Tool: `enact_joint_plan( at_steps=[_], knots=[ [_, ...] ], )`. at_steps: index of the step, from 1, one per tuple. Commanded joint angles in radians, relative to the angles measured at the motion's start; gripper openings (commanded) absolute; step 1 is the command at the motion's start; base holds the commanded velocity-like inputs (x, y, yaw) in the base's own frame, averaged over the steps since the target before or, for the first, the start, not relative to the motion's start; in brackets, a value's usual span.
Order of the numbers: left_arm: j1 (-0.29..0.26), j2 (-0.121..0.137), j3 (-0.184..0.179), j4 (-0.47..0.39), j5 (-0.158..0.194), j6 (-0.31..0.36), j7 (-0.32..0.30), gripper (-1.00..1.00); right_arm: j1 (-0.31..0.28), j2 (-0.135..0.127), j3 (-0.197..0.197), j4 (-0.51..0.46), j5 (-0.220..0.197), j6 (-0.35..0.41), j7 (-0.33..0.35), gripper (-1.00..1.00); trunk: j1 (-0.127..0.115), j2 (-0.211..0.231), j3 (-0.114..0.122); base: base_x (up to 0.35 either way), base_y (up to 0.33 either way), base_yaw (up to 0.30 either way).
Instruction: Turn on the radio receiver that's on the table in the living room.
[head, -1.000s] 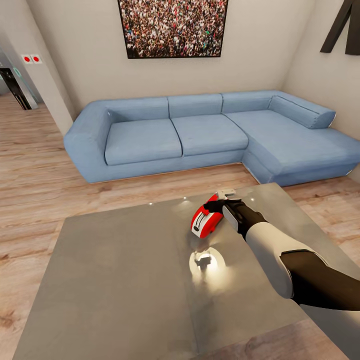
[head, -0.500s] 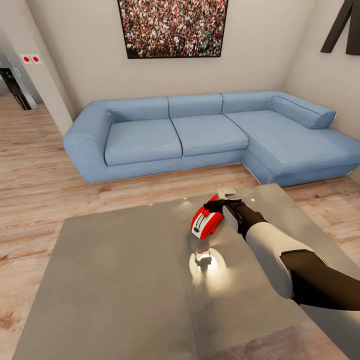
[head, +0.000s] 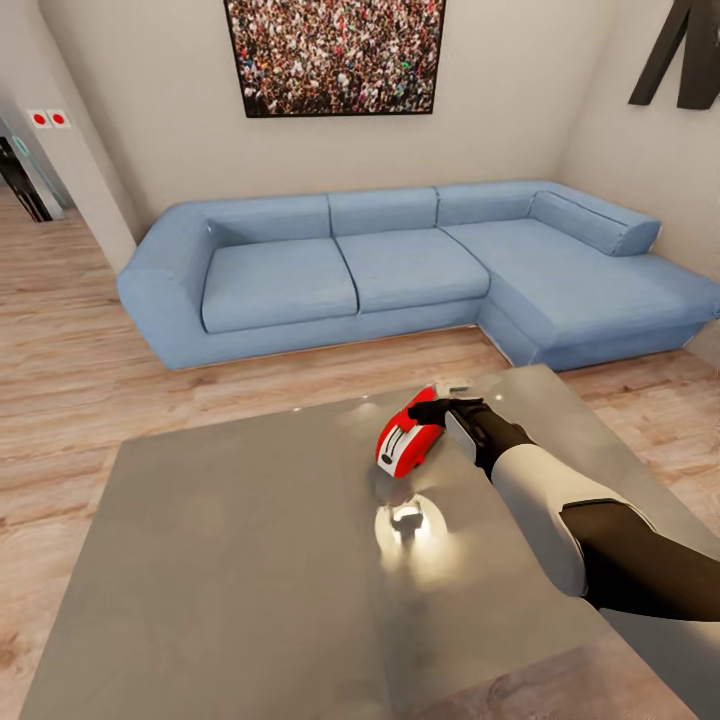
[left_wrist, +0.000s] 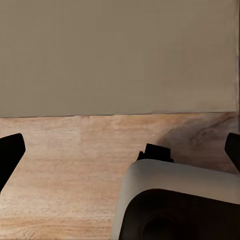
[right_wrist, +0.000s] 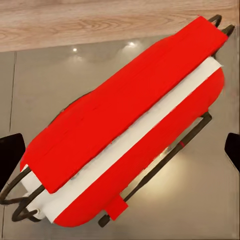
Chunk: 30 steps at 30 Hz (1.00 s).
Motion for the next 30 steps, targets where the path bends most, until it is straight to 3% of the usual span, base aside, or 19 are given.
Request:
enact_joint_plan(
  at_steps=[1, 30],
  knots=[
    [0.0, 0.0, 0.0, 0.0, 0.0, 0.0, 0.0, 1.0, 0.0, 0.0, 0.0, 0.0, 0.0, 0.0, 0.0, 1.0, 0.0, 0.0, 0.0, 0.0, 0.0, -0.134],
    [0.0, -0.001, 0.0, 0.0, 0.0, 0.0, 0.0, 1.0, 0.0, 0.002, 0.001, 0.001, -0.003, -0.002, 0.002, 1.0, 0.0, 0.0, 0.0, 0.0, 0.0, -0.011]
  ],
)
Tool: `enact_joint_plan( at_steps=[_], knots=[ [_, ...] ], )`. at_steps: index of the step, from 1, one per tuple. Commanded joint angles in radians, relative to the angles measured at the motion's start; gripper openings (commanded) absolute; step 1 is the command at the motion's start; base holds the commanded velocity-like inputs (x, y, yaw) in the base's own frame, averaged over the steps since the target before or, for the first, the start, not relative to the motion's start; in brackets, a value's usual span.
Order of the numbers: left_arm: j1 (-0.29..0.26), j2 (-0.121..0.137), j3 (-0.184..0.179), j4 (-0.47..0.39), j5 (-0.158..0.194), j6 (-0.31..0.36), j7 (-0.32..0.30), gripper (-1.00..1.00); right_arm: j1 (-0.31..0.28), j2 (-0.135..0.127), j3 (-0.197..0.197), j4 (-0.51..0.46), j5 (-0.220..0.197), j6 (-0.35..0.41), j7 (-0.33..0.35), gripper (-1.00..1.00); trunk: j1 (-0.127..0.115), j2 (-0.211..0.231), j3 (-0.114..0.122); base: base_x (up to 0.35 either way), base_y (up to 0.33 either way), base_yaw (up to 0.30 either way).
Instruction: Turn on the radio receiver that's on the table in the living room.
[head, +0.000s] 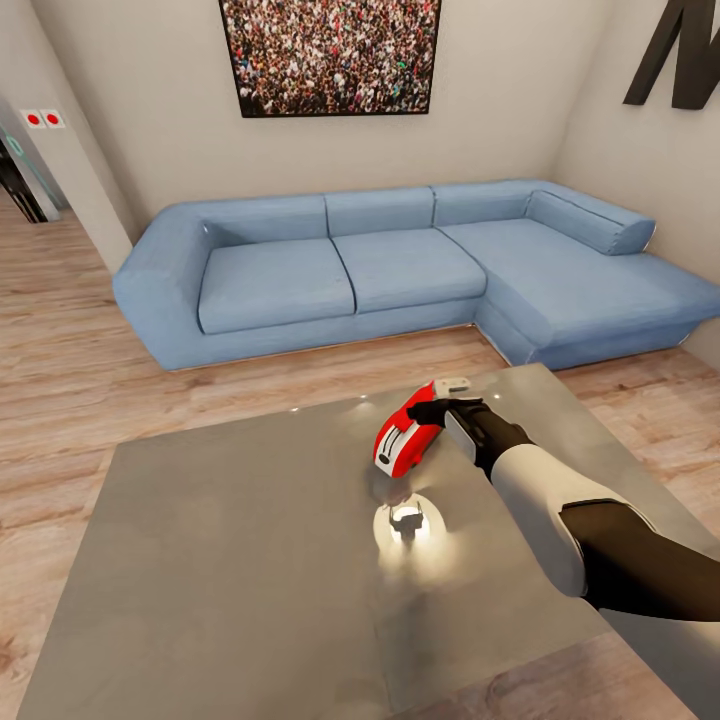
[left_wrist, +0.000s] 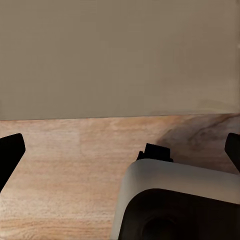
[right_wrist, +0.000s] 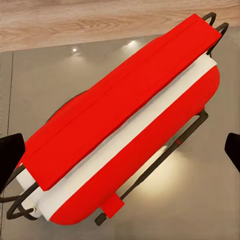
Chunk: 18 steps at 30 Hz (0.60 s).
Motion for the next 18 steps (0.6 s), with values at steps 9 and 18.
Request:
enact_joint_plan(
  at_steps=[9, 18],
  knots=[
    [0.0, 0.0, 0.0, 0.0, 0.0, 0.0, 0.0, 1.0, 0.0, 0.003, 0.0, 0.002, -0.003, 0.0, 0.016, 1.0, 0.0, 0.0, 0.0, 0.0, 0.0, 0.0],
    [0.0, 0.001, 0.0, 0.0, 0.0, 0.0, 0.0, 1.0, 0.0, 0.007, 0.0, 0.002, -0.003, 0.002, 0.04, 1.0, 0.0, 0.0, 0.0, 0.0, 0.0, 0.0]
  ],
)
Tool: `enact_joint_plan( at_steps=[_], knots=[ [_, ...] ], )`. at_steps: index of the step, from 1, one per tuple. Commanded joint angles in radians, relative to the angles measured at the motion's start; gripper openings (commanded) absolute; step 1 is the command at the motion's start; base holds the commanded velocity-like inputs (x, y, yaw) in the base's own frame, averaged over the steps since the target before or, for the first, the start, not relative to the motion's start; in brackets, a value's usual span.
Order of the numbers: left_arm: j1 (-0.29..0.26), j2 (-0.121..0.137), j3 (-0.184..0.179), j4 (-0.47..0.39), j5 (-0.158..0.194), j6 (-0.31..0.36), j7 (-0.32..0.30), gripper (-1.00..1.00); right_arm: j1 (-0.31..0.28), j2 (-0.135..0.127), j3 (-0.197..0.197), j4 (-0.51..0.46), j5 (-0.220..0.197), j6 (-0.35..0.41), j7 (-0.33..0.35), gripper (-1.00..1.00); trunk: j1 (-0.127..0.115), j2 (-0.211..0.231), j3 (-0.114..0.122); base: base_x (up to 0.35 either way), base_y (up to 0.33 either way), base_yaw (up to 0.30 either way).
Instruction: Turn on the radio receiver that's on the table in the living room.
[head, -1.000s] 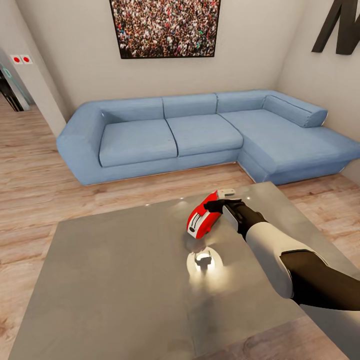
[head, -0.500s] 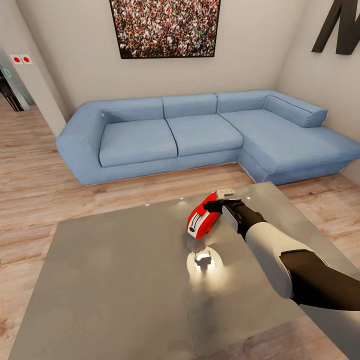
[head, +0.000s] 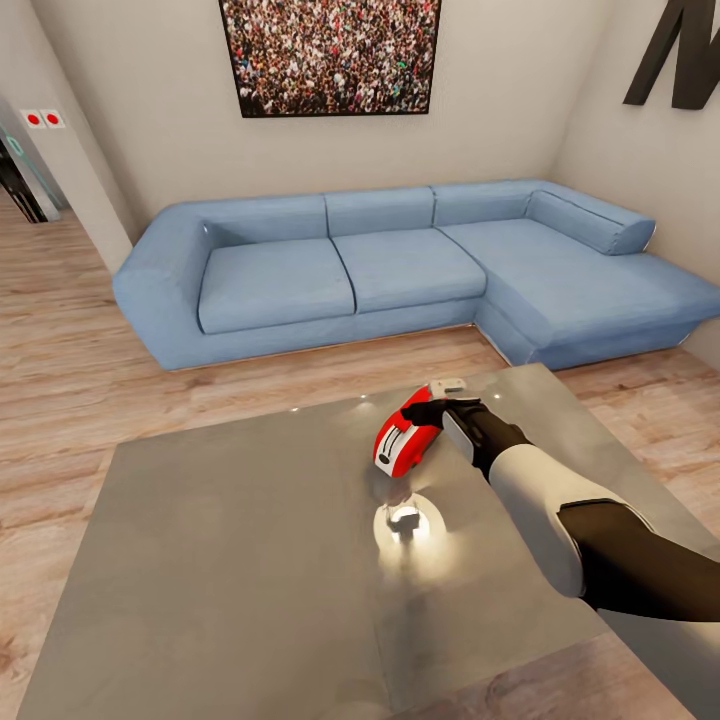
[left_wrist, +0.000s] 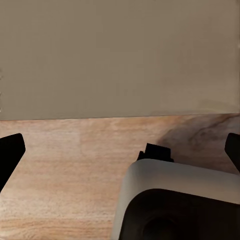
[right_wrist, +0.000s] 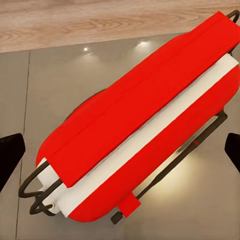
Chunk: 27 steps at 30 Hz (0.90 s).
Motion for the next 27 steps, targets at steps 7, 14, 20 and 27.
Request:
enact_joint_plan(
  at_steps=[7, 14, 20, 27],
  knots=[
    [0.0, 0.0, 0.0, -0.001, 0.0, 0.002, 0.001, 1.0, 0.0, 0.0, 0.0, 0.0, 0.001, 0.0, 0.0, 1.0, 0.0, 0.0, 0.0, 0.0, 0.0, 0.0],
    [0.0, 0.0, 0.0, -0.001, 0.0, 0.003, 0.001, 1.0, 0.0, 0.0, 0.0, 0.0, 0.001, 0.0, 0.0, 1.0, 0.0, 0.0, 0.0, 0.0, 0.085, 0.0],
    [0.0, 0.0, 0.0, -0.001, 0.0, 0.003, 0.002, 1.0, 0.0, 0.0, 0.0, 0.0, 0.001, 0.0, -0.001, 1.0, 0.0, 0.0, 0.0, 0.0, 0.036, 0.0],
    [0.0, 0.0, 0.0, 0.0, 0.0, 0.003, 0.002, 1.0, 0.0, 0.0, 0.0, 0.0, 0.001, 0.0, -0.001, 1.0, 0.0, 0.0, 0.0, 0.0, 0.003, 0.0]
  ],
)
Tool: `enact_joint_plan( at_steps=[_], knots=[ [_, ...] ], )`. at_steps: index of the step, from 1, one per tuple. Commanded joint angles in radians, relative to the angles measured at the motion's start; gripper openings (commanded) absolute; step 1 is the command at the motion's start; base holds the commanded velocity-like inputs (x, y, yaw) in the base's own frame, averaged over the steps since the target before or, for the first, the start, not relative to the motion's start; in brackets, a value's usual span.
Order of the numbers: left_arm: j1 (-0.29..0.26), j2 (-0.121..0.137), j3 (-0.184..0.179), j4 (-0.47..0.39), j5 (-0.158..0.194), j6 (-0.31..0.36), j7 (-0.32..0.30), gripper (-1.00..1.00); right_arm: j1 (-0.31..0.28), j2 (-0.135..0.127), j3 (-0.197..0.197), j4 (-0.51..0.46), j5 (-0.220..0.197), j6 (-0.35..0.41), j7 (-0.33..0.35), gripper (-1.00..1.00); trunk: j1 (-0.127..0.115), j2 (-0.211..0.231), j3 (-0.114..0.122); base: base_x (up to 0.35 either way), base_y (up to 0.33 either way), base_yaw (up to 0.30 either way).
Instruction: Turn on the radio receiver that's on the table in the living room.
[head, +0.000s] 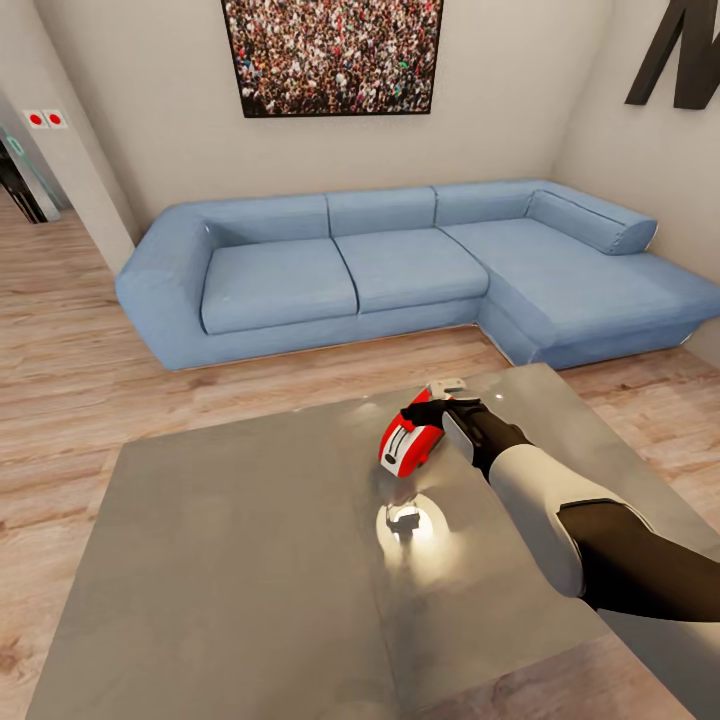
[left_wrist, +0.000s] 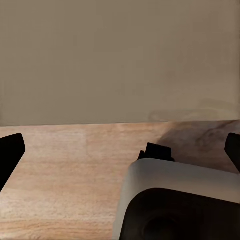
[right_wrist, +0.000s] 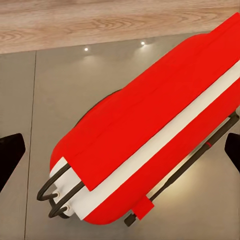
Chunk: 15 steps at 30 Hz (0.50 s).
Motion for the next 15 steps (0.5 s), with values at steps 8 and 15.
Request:
enact_joint_plan(
  at_steps=[8, 15],
  knots=[
    [0.0, 0.0, 0.0, 0.0, 0.0, -0.001, 0.0, 1.0, 0.0, 0.0, 0.0, 0.0, 0.0, 0.0, 0.0, 1.0, 0.0, 0.0, 0.0, 0.0, 0.0, 0.0],
    [0.0, 0.0, 0.0, -0.001, 0.0, -0.001, 0.0, 1.0, 0.0, 0.0, 0.0, 0.0, 0.0, 0.0, 0.0, 1.0, 0.0, 0.0, 0.0, 0.0, 0.0, 0.0]
  ],
)
